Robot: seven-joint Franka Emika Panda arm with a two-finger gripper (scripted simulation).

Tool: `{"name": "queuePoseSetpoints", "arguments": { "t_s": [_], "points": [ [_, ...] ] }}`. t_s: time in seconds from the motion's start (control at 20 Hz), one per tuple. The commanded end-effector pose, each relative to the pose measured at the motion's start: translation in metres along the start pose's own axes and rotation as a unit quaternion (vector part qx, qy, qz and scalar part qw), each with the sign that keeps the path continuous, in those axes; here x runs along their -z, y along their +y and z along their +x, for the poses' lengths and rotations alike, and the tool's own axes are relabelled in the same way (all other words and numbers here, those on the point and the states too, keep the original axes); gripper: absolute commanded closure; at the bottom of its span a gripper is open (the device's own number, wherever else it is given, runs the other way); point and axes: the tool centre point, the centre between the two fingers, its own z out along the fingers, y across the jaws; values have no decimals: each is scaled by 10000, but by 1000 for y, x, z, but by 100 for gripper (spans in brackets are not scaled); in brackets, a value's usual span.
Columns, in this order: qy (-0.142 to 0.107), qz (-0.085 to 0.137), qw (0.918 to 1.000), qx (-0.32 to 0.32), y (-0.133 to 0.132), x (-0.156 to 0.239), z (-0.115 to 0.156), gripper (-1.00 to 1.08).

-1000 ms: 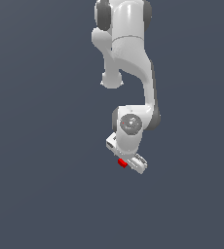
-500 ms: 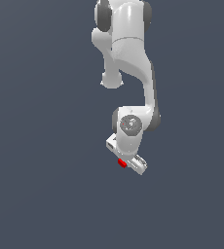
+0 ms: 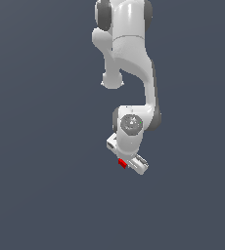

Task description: Pick up the red cube and move it to a goal position.

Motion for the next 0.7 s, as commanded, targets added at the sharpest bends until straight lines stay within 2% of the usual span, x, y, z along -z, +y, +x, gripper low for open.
{"name": "queuePoseSetpoints", "arguments": {
  "t_s": [0.0,0.3,0.65],
  "points": [
    [6,7,10000,-1,1,9,1,108],
    [5,8,10000,-3,7,47,6,108],
    [3,9,10000,-7,18,120,15,108]
  ]
}}
